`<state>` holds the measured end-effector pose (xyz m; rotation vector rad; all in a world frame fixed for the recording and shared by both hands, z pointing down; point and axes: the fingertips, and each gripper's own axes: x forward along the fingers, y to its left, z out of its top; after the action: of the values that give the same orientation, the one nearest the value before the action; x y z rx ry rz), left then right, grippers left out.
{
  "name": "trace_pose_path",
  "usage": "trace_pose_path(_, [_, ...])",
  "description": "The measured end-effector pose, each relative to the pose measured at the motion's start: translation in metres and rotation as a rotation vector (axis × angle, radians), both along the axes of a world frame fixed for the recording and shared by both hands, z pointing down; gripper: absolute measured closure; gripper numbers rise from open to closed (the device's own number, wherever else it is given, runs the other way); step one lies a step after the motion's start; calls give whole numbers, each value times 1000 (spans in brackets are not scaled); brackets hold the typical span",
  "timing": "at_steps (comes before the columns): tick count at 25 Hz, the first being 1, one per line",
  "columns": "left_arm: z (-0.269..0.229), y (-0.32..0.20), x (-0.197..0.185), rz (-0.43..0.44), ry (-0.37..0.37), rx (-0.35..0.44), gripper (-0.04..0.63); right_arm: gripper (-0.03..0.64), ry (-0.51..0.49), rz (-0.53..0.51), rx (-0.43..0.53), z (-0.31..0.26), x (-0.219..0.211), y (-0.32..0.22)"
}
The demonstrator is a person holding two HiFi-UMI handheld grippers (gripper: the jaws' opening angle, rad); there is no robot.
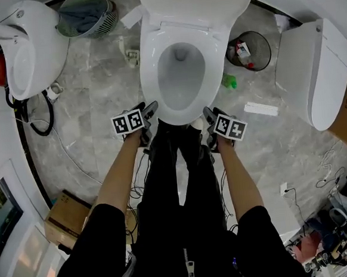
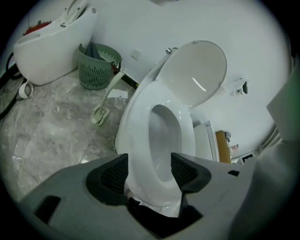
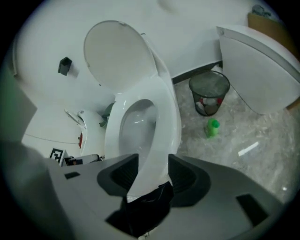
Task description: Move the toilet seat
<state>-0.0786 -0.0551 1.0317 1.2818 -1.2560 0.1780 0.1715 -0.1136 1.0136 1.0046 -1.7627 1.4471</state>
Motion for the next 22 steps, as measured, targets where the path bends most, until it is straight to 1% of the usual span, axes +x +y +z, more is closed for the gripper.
trace_pose_path(4, [31,6,3,-54,52,-46,308,407,-18,72,-77,31,0,10])
trace_pose_path(7, [46,8,7,-72,88,-67,316,387,-49,130,-138,51,-5,18])
trace_pose_path(9, [51,8,6,-95,87,-78,337,383,-78,171,-178,60,-10,22])
trace_pose_path(10, [53,8,4,-110,81,-80,364,383,-90,188,-189,63,-12,22])
trace_pose_path(13, [52,6,3,-124,64,-67,382,382,-97,229,-197,67,-19,17])
trace_pose_path(14, [51,8,4,-122,62,-71,394,372,-86,238,-203,68,-18,18])
trace_pose_path(16, [49,10,4,-129,70,-92,407,398,-69,239,-222,69,-17,22])
trace_pose_path(19, [42,11,2,-131,84,-118,410,405,-77,230,-251,62,-17,22])
trace_pose_path(22, [28,10,1,-137,96,-120,414,408,-79,240,-265,49,-17,21])
